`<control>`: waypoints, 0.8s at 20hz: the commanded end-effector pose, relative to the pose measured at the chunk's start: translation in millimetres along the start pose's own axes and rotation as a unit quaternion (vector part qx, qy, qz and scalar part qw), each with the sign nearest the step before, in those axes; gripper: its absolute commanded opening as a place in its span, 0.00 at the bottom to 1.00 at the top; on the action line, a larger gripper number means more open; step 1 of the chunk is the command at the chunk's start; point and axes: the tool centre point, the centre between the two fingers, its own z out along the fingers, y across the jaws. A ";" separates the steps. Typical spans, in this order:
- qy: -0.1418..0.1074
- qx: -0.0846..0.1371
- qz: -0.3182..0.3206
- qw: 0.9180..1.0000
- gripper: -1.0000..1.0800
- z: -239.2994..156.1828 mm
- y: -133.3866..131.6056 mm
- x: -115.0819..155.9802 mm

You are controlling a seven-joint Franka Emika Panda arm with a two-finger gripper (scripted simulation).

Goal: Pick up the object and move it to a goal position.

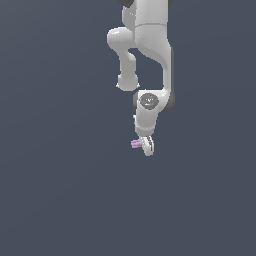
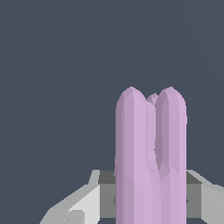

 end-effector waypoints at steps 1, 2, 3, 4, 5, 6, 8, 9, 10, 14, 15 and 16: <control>0.000 0.000 0.000 1.000 0.00 0.4 -0.3 0.0; 0.000 0.000 0.000 1.000 0.00 0.4 -0.3 0.0; 0.000 0.000 0.000 1.000 0.00 0.4 -0.3 0.0; 0.000 0.000 0.000 1.000 0.00 0.4 -0.3 0.0; 0.000 0.000 0.000 1.000 0.00 0.4 -0.3 0.0; 0.000 0.000 0.000 1.000 0.00 0.4 -0.3 0.0; 0.000 0.000 0.000 1.000 0.00 0.4 -0.3 0.0; 0.000 0.001 0.000 1.000 0.00 0.1 -0.5 0.0; 0.000 0.001 0.000 1.000 0.00 -0.2 -0.5 -0.1; 0.000 0.001 0.000 1.000 0.00 -6.1 0.1 -3.5; 0.000 0.001 0.000 1.000 0.00 -8.8 0.4 -5.0; 0.000 0.001 0.000 1.000 0.00 -12.1 0.7 -6.7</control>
